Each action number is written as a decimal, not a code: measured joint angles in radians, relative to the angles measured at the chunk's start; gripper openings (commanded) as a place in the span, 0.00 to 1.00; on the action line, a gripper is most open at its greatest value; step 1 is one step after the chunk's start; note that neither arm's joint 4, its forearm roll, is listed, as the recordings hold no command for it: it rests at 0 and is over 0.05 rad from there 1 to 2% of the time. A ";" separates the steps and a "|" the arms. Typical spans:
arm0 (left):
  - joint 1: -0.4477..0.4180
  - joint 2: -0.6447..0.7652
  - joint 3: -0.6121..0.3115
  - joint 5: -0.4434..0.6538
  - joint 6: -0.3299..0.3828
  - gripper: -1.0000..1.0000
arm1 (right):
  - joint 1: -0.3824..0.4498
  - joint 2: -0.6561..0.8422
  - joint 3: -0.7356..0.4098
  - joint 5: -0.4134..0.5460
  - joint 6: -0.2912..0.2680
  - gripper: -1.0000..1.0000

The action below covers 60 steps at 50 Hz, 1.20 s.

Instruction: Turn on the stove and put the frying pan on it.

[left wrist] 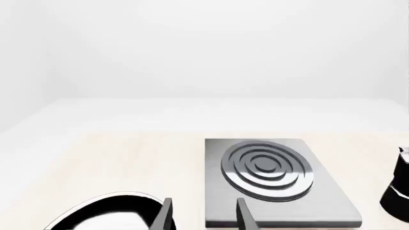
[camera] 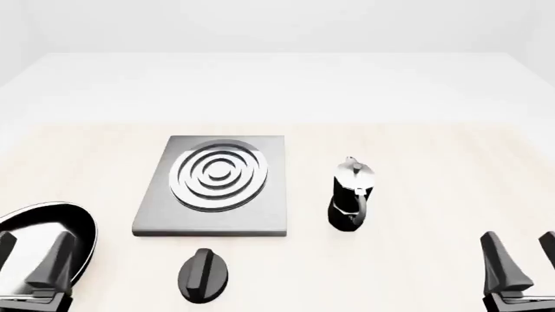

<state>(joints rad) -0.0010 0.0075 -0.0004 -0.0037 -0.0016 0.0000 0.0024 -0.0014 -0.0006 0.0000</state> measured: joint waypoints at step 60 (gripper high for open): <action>-0.323 0.484 -0.044 -0.086 -0.011 1.00 | 0.000 0.005 -0.003 -0.001 0.000 1.00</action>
<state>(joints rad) -0.3243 0.4920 -0.0449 -0.0896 -0.0128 0.0002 0.0076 -0.0043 -0.0019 0.0001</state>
